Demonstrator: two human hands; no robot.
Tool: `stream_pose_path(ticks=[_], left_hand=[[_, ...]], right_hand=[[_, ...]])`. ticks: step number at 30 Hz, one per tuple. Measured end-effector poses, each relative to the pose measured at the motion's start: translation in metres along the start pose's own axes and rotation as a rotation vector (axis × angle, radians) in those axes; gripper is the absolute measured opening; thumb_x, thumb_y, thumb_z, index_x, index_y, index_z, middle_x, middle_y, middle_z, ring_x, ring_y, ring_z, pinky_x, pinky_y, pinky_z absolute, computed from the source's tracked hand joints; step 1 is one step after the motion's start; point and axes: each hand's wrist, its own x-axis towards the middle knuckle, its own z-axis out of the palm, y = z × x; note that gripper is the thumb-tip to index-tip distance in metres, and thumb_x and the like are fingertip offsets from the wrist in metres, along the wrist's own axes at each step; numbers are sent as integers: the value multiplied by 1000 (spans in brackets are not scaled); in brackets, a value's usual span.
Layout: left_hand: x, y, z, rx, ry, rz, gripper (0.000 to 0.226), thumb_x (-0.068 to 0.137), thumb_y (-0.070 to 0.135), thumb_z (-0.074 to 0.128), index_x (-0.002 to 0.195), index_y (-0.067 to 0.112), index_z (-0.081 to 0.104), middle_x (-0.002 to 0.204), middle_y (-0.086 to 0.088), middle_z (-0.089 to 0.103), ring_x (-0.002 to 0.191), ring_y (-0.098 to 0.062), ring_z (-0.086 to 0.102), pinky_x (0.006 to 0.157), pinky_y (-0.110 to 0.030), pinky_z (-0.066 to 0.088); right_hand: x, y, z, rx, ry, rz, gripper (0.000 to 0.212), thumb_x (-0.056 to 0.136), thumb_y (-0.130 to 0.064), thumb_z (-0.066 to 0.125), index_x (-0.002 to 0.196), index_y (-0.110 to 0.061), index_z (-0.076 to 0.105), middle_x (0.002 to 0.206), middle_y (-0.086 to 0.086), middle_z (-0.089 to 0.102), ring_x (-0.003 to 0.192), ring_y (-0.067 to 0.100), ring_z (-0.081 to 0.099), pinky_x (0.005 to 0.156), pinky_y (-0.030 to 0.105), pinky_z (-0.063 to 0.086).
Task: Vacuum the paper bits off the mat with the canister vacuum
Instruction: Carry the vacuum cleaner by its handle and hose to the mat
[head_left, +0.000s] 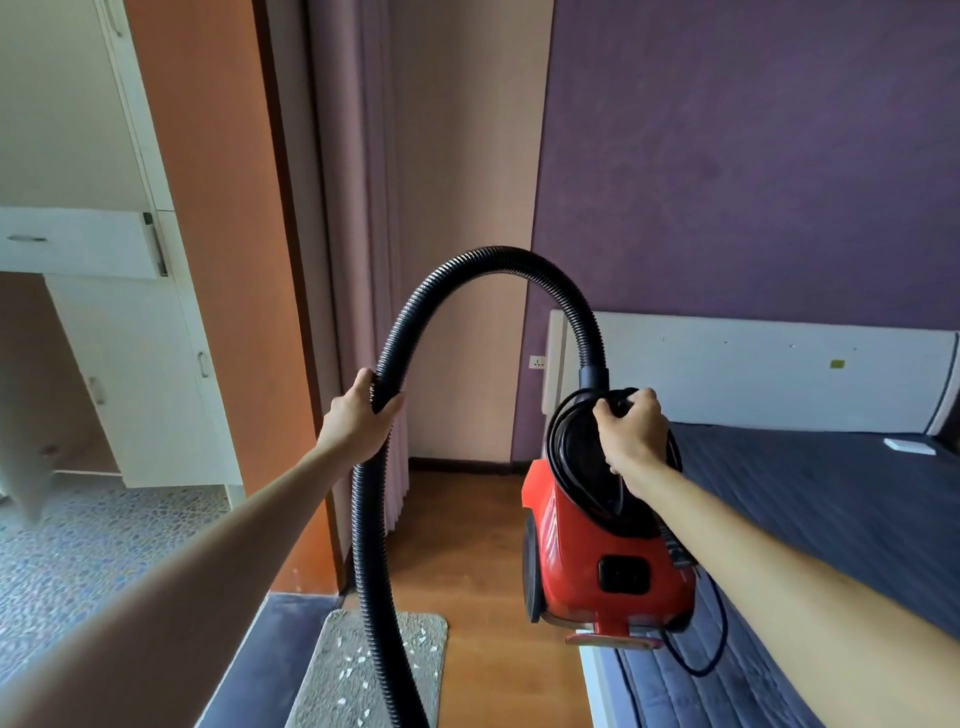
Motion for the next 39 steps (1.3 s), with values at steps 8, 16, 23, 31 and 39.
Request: stream_pose_path(ticks=[8, 16, 23, 31, 39], left_hand=[[102, -18, 26, -33, 14, -12, 32, 98, 34, 55, 122, 17, 45, 102, -8, 63, 75, -21, 63, 58, -30, 50], [175, -21, 59, 8, 19, -30, 25, 98, 35, 55, 112, 17, 43, 99, -8, 61, 70, -20, 60, 54, -28, 45], [243, -30, 88, 11, 55, -56, 26, 96, 40, 55, 108, 21, 43, 95, -8, 62, 71, -22, 63, 60, -33, 52], [341, -24, 150, 58, 104, -124, 23, 96, 41, 54, 103, 23, 41, 93, -11, 64, 66, -22, 61, 53, -29, 45], [426, -25, 197, 56, 172, -234, 28, 94, 44, 56, 110, 23, 45, 95, -11, 64, 70, -24, 59, 57, -29, 41]], right_hand=[[85, -16, 68, -22, -3, -23, 25, 87, -35, 61, 93, -19, 43, 83, 7, 61, 70, 37, 67, 61, 54, 58], [153, -17, 117, 11, -13, -22, 23, 87, -32, 62, 92, -17, 44, 77, 3, 57, 69, 38, 67, 62, 53, 58], [223, -7, 163, 7, -67, -38, 23, 88, -31, 62, 93, -17, 44, 76, 1, 55, 71, 37, 67, 64, 52, 59], [332, 6, 222, 32, -143, -59, 22, 88, -30, 61, 92, -19, 42, 82, 8, 62, 68, 35, 66, 61, 50, 59], [428, 21, 284, 32, -217, -105, 22, 87, -32, 62, 89, -21, 43, 76, -1, 55, 70, 36, 65, 61, 53, 58]])
